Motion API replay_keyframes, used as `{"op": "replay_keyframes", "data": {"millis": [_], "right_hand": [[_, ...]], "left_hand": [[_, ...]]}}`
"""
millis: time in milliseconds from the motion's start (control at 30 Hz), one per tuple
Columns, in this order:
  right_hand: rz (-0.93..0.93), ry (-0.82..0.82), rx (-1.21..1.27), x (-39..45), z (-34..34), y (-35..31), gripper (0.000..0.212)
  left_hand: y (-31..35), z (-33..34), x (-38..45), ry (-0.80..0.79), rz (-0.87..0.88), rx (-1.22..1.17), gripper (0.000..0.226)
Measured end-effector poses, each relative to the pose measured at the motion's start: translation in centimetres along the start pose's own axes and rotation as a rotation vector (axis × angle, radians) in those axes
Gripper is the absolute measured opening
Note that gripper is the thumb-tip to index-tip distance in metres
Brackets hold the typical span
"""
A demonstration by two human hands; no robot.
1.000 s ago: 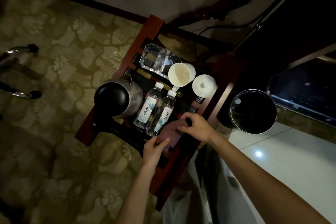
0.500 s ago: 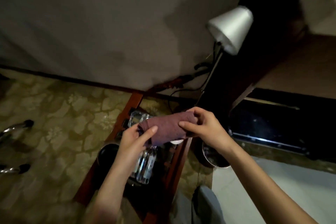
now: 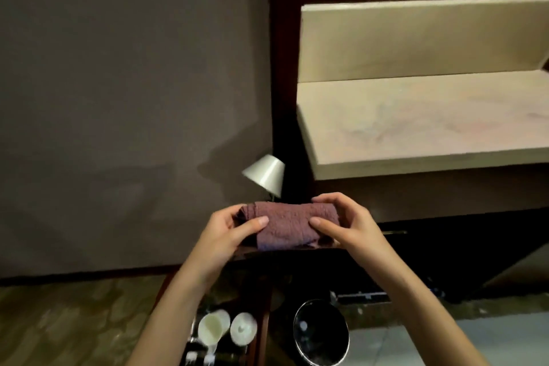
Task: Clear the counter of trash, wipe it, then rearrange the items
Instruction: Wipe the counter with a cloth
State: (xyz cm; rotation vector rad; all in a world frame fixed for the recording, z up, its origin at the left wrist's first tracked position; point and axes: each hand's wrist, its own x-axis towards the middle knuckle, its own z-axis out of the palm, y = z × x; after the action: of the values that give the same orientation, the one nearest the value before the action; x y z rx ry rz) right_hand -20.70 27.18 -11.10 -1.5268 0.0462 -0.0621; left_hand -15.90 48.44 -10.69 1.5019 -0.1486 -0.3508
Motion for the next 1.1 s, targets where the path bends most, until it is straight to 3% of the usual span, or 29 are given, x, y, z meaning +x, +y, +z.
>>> {"op": "replay_keyframes", "data": {"millis": [233, 400, 533, 667, 867, 1100], "right_hand": [[-0.109, 0.126, -0.160, -0.7, -14.0, -4.1, 0.023], [-0.073, 0.156, -0.176, -1.9, -26.0, -6.6, 0.016], [-0.079, 0.163, -0.289, -1.5, -33.8, -7.7, 0.012], [-0.109, 0.181, -0.342, -0.5, -39.6, -7.9, 0.009], [-0.117, 0.249, -0.330, 3.0, -46.1, -7.5, 0.008], [-0.114, 0.322, -0.390, 8.6, -53.6, -7.8, 0.007]], "left_hand": [[2.7, 13.4, 5.7, -0.154, -0.018, 0.017, 0.043], [3.0, 24.8, 9.6, -0.213, -0.031, 0.054, 0.061], [3.0, 32.0, 11.9, -0.260, -0.031, 0.098, 0.048], [3.4, 37.6, 14.7, -0.287, -0.027, 0.133, 0.014], [4.4, 43.7, 20.4, -0.332, -0.011, 0.176, 0.005], [4.9, 49.4, 29.5, -0.409, 0.130, 0.340, 0.005]]}}
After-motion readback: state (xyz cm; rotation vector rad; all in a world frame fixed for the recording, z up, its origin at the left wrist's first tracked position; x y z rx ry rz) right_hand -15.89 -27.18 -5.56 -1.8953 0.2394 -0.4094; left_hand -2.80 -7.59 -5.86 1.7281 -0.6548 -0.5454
